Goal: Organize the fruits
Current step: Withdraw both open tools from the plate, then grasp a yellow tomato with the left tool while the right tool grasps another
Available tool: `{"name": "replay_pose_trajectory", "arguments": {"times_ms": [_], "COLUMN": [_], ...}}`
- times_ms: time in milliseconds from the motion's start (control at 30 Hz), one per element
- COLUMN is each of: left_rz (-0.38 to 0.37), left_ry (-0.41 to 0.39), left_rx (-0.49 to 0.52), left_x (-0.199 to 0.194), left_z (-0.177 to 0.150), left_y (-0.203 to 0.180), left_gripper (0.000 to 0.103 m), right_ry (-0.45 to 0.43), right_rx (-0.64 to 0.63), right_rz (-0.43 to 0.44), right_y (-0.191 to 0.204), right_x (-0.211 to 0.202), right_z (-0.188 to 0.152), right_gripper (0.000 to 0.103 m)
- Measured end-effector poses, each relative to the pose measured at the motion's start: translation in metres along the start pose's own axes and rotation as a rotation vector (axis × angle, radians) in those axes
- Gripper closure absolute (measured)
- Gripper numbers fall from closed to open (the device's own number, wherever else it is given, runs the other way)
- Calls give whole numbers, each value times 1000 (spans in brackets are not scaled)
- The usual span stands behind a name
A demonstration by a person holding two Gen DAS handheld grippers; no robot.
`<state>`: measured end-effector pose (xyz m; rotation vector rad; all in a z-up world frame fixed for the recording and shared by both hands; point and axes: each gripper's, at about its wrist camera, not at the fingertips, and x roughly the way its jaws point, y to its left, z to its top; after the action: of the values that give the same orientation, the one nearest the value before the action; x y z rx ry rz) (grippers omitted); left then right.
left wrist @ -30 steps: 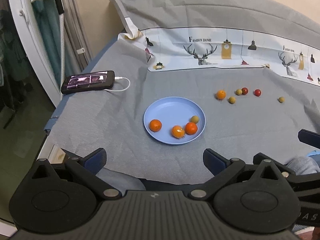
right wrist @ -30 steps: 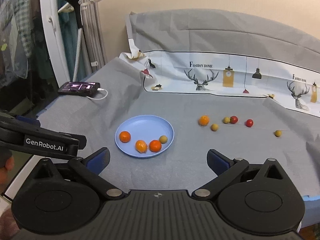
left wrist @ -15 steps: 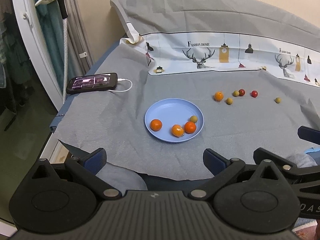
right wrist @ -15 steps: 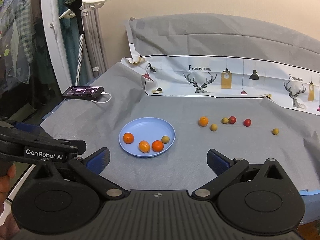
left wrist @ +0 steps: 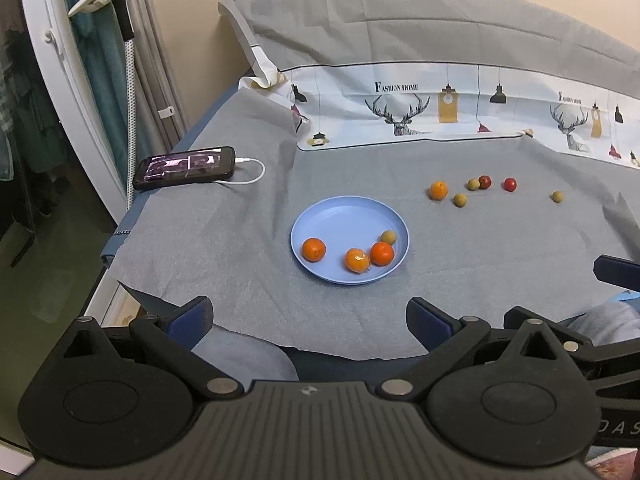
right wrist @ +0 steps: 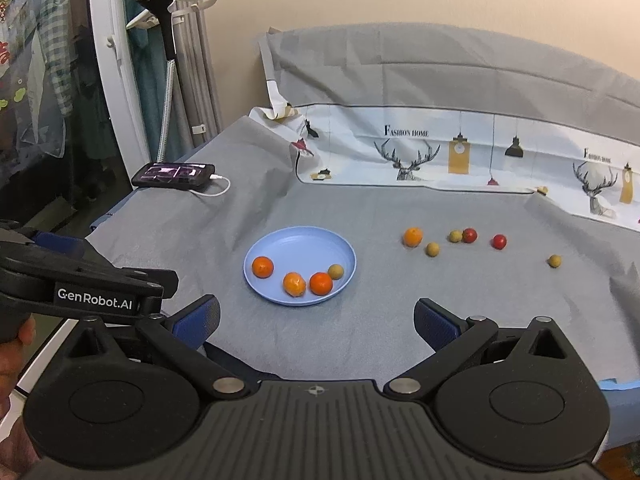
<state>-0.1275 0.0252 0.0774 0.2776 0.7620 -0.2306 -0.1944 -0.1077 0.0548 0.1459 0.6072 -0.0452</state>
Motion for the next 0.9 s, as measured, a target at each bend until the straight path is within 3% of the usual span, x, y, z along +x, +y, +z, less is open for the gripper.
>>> {"name": "replay_pose_trajectory", "arguments": {"times_ms": [200, 400, 700, 900], "left_rz": [-4, -35, -197, -217], "left_ry": [61, 91, 135, 163], "left_rx": [20, 80, 54, 31], "left_x": [32, 82, 200, 301], "left_z": [14, 43, 104, 135], "left_y": [-15, -53, -163, -233], "left_gripper": [0, 0, 0, 0], "right_ry": [21, 7, -9, 26], "right_rx": [61, 214, 289, 325], "right_rz": [-7, -100, -397, -518], "right_y": [-25, -87, -242, -351], "right_x": [21, 51, 131, 218], "right_z": [1, 4, 19, 14], "right_gripper": [1, 1, 1, 1]}}
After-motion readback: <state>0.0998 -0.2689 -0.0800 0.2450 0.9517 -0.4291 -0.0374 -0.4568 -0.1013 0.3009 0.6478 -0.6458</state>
